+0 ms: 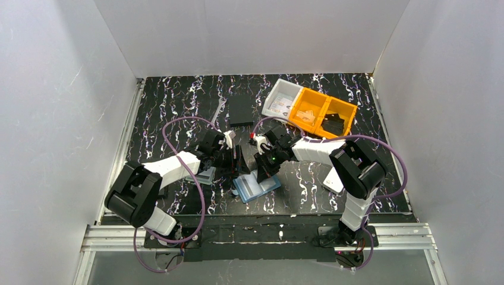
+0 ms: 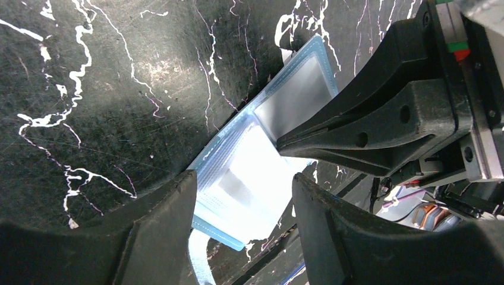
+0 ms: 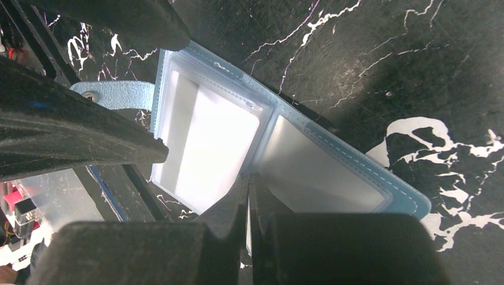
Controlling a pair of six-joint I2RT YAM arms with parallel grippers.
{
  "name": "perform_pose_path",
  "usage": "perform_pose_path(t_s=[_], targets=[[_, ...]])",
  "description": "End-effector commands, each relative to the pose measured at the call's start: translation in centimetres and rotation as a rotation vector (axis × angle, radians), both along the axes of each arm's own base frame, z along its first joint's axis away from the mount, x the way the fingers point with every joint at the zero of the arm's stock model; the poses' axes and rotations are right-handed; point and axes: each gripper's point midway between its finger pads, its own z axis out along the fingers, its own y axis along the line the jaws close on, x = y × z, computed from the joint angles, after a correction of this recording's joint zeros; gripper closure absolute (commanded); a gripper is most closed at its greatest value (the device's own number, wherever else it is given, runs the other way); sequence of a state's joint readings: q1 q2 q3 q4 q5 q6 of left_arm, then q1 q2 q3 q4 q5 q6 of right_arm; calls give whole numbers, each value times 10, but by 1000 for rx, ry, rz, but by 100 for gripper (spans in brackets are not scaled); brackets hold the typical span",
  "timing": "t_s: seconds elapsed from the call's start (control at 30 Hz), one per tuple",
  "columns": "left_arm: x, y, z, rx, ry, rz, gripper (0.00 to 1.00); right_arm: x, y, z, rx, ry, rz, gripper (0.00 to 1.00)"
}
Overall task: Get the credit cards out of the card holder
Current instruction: Remove the credit card from the card holder.
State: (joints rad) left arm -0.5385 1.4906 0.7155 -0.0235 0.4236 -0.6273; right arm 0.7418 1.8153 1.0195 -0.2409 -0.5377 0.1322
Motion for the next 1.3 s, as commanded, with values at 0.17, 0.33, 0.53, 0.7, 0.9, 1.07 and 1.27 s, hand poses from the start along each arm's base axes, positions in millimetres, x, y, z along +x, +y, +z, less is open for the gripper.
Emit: perform_pose_path(t_s=[0.17,0.33,0.53,0.7,0.9,1.07,1.27], targets=[[3,-8,11,-51,-2,-18,43,5,2,-3,-19,-9,-7,91],[3,-7,14,-52,-12,-15,43,5,1,-4,-20,-8,-7,91],[4,-7,18,-53,-21,-17,43,5,1,-4,-21,-6,-6,91],[3,-7,18,-53,-21,-16,43,5,1,-4,-21,-5,-6,91],[4,-7,19,-53,-23,-15,42,5,1,-4,-21,-6,-6,91],[5,-7,21,-57,-26,-11,41,5,1,-5,-20,-3,-6,90],[4,-8,21,-61,-24,-10,41,4,2,-4,-19,-3,-5,90]])
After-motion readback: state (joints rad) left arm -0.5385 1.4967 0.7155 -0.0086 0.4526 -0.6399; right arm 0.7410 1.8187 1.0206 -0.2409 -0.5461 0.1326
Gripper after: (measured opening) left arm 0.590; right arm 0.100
